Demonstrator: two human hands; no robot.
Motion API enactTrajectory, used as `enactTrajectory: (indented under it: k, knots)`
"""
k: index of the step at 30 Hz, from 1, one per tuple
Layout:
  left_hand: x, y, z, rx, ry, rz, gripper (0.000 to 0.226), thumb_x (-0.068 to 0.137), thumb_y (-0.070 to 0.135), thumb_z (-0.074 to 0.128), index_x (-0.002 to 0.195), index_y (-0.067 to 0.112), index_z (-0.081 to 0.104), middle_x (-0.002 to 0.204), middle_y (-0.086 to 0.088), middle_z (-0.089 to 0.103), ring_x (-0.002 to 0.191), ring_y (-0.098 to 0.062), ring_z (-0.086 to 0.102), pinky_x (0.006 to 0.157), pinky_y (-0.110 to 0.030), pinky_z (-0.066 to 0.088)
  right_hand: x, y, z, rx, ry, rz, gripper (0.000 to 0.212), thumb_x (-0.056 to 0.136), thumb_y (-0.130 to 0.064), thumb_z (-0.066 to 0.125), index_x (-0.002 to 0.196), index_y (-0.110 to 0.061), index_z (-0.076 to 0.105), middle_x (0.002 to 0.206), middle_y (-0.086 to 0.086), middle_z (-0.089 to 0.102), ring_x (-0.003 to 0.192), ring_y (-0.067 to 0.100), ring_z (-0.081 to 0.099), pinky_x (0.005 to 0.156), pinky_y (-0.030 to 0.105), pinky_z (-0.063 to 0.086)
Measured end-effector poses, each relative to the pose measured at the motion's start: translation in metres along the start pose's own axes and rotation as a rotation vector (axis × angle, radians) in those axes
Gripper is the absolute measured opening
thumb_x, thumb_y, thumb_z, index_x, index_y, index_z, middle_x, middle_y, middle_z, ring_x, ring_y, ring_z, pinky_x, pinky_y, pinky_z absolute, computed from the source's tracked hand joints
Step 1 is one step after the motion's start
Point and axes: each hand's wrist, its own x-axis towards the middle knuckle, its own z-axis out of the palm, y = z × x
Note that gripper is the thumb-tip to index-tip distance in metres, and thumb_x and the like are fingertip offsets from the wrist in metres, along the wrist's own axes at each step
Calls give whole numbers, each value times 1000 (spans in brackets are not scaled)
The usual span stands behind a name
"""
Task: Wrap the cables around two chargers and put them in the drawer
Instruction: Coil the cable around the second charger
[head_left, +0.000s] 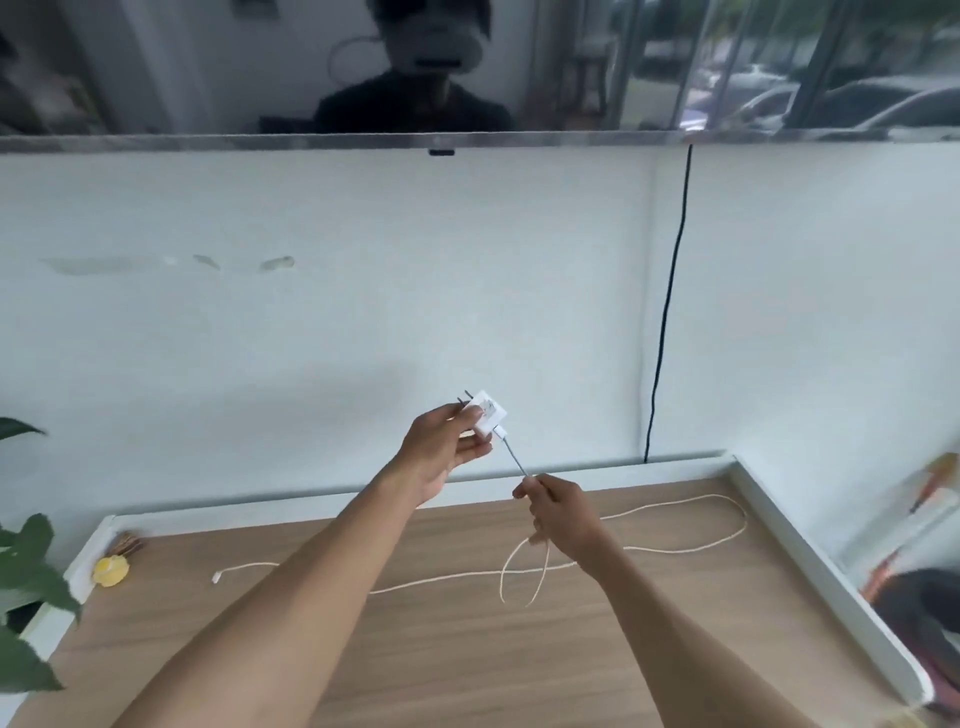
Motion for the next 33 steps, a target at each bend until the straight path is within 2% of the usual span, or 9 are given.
enactTrajectory:
  k: [3, 10, 15, 20, 23, 27, 29, 30, 33]
  knots:
    - [-19, 9, 19, -21, -111, 15, 16, 95, 13, 59, 105, 2, 64, 96, -14, 64, 85, -35, 67, 90, -47, 55, -9, -1, -23, 23, -42, -10, 30, 99, -25, 47, 80, -11, 66, 59, 3, 39, 48, 14, 39, 43, 24, 44]
    - [-62, 33, 22, 167, -266, 51, 16, 95, 17, 58, 101, 4, 66, 88, -8, 66, 75, -24, 61, 74, -28, 54, -21, -26, -49, -88, -223, -88, 30, 96, -35, 54, 81, -13, 68, 60, 1, 44, 55, 17, 41, 50, 26, 39]
    - [-76, 39, 4, 252, -318, 35, 19, 94, 21, 59, 95, 4, 67, 80, -7, 64, 70, -20, 59, 65, -24, 51, -22, -52, -48, -372, -321, -162, 26, 95, -29, 52, 73, -24, 66, 61, -5, 51, 54, 13, 48, 55, 25, 42]
    - [-92, 39, -16, 452, -406, 10, 25, 95, 26, 56, 94, 6, 71, 78, -8, 61, 65, -19, 55, 66, -26, 50, -20, -74, -45, -612, -368, -227, 25, 93, -28, 55, 71, -31, 64, 65, -9, 54, 62, 12, 51, 59, 23, 42]
    - [-101, 38, -27, 604, -433, 23, 30, 98, 25, 53, 104, 1, 69, 86, -15, 65, 68, -18, 59, 71, -29, 53, -21, -89, -42, -633, -406, -242, 23, 93, -29, 55, 73, -30, 66, 67, -8, 54, 64, 15, 50, 61, 26, 42]
    - [-112, 31, -37, 772, -459, 17, 26, 98, 24, 54, 97, 4, 71, 82, -15, 67, 72, -21, 61, 71, -30, 54, -23, -110, -33, -668, -442, -278, 15, 91, -24, 58, 83, -21, 70, 77, -16, 65, 75, 2, 60, 68, 17, 48]
    - [-113, 26, -43, 837, -432, 9, 25, 96, 28, 58, 93, 7, 73, 80, -13, 69, 73, -22, 62, 72, -31, 55, -23, -115, -31, -687, -455, -273, 15, 87, -31, 63, 86, -20, 72, 91, -6, 72, 91, 14, 65, 83, 33, 54]
    - [-113, 24, -45, 868, -416, 3, 27, 95, 30, 60, 93, 7, 73, 80, -13, 70, 72, -22, 63, 74, -32, 56, -25, -118, -29, -696, -458, -266, 17, 86, -35, 65, 86, -20, 72, 92, -2, 72, 90, 19, 65, 82, 37, 55]
    - [-113, 19, -47, 942, -380, -13, 23, 93, 31, 62, 93, 11, 74, 73, 1, 71, 68, -16, 64, 76, -30, 55, -35, -124, -21, -751, -450, -299, 22, 87, -38, 65, 84, -17, 70, 77, -5, 64, 70, 14, 56, 61, 25, 45]
